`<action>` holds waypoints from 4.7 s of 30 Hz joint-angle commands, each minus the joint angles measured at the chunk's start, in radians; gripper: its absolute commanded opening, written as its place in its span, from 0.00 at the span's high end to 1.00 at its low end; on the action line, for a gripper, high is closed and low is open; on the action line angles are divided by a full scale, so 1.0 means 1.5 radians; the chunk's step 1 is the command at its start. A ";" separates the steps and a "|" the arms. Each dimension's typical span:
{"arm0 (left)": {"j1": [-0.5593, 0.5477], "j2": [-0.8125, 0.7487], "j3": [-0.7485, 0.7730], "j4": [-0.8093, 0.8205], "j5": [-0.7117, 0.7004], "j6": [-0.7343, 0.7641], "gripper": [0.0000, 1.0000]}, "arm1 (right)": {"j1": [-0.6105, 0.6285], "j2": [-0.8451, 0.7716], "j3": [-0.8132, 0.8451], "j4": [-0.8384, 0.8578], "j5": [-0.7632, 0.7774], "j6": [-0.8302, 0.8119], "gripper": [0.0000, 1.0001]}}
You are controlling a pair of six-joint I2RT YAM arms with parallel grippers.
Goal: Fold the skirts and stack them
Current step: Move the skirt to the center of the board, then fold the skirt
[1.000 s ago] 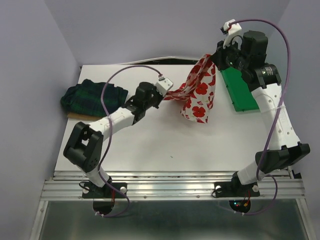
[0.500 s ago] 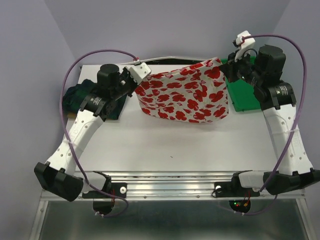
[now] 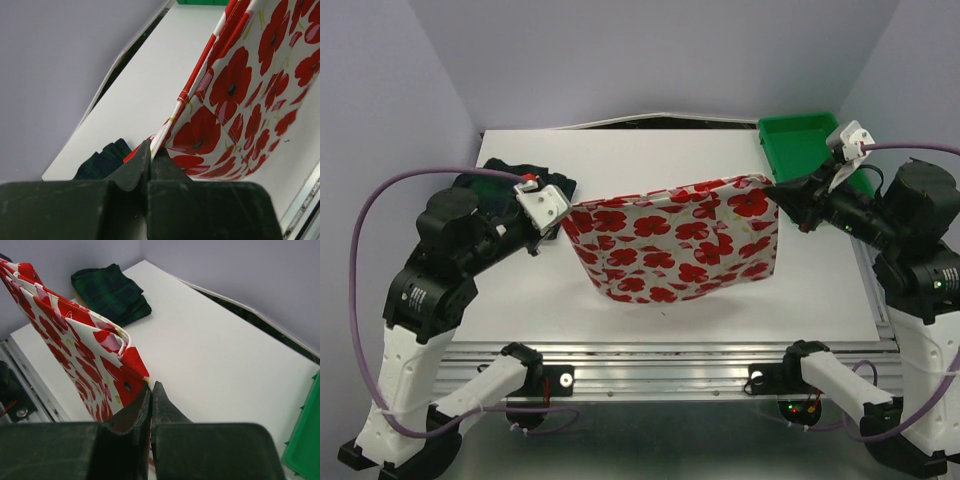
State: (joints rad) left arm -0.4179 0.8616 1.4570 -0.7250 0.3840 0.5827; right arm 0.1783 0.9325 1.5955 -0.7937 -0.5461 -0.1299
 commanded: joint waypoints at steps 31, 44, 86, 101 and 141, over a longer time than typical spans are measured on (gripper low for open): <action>0.060 0.552 0.189 0.092 -0.148 -0.157 0.22 | -0.023 0.601 0.068 0.080 0.114 -0.037 0.16; 0.074 0.483 -0.071 0.068 -0.062 -0.194 0.46 | -0.003 0.722 0.043 0.018 0.114 -0.145 0.46; 0.016 0.839 0.288 0.089 0.012 -0.118 0.37 | 0.101 0.545 -0.171 0.111 0.084 -0.135 0.57; 0.094 0.893 0.407 0.076 0.062 -0.064 0.46 | 0.072 0.646 0.000 0.171 0.127 -0.161 0.59; 0.117 1.092 0.509 0.056 0.009 -0.061 0.40 | -0.037 0.960 0.247 0.074 0.074 -0.369 0.56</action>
State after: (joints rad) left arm -0.2481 2.4878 2.1937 -0.5869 0.3962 0.4931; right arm 0.1303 2.3390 1.9347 -0.6647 -0.4377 -0.6540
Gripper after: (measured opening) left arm 0.603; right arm 0.459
